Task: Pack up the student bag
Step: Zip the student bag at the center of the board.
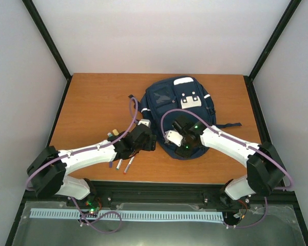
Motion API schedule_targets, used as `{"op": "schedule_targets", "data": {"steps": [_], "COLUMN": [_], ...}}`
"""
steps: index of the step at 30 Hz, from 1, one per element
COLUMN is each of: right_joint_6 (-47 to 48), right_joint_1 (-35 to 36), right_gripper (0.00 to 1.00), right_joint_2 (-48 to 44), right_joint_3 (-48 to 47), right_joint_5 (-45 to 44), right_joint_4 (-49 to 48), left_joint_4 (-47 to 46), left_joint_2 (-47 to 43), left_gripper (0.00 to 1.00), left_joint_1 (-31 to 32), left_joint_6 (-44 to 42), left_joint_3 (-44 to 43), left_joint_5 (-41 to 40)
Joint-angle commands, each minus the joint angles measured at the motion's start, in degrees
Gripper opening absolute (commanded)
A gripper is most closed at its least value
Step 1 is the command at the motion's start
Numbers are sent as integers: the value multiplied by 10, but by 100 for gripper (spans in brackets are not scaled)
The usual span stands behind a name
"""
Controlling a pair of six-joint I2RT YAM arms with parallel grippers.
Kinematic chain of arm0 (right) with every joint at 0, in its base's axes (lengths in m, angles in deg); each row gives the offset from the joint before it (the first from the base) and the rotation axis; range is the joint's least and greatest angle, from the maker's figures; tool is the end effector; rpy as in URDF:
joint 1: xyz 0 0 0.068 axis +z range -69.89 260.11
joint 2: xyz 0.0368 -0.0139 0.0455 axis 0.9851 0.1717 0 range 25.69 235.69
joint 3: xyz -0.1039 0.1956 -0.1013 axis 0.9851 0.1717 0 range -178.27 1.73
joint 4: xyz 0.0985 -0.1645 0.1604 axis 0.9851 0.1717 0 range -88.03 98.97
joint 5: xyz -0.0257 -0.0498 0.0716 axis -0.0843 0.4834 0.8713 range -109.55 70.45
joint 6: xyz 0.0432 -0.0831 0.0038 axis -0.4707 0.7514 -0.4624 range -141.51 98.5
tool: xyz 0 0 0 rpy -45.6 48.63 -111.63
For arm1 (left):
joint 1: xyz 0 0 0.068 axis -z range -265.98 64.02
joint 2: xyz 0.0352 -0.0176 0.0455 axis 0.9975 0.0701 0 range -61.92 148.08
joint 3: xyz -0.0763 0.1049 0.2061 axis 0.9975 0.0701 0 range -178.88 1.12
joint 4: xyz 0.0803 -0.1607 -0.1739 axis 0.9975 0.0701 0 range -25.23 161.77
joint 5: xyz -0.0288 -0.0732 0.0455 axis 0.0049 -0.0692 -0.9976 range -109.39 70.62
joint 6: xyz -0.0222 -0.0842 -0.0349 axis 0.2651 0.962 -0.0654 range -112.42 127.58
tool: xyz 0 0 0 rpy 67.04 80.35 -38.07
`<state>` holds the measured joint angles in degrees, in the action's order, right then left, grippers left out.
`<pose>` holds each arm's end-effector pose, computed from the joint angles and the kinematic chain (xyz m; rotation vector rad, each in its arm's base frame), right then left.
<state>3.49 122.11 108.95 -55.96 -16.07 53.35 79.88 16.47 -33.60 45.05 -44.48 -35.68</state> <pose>0.1928 0.1806 0.1448 -1.6212 2.4313 0.1371 0.2052 -0.2271 0.1516 0.1800 2.3954 -0.4088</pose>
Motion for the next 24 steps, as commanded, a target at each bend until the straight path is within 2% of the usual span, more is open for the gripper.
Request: {"op": "schedule_targets", "data": {"steps": [1, 6, 11, 19, 24], "right_joint_6": [-3, 1, 2, 7, 9], "right_joint_1": [5, 5, 4, 5, 5], "right_gripper": [58, 53, 44, 34, 34], "right_joint_2": [-2, -29, -47, -55, -60], "right_joint_3": [18, 40, 55, 57, 56], "right_joint_5": [-86, -105, -96, -76, -51], "right_joint_4": [-20, -18, -12, -6, 3], "left_joint_4": [7, 7, 5, 7, 8], "left_joint_2": [8, 15, 24, 23, 21], "left_gripper": [78, 78, 78, 78, 78], "left_joint_1": [-4, -4, -4, -4, -4], "left_joint_6": [11, 11, 9, 10, 10], "left_joint_3": [-29, -32, -37, -37, -36], "left_joint_5": [-12, -11, -8, -8, -10]}}
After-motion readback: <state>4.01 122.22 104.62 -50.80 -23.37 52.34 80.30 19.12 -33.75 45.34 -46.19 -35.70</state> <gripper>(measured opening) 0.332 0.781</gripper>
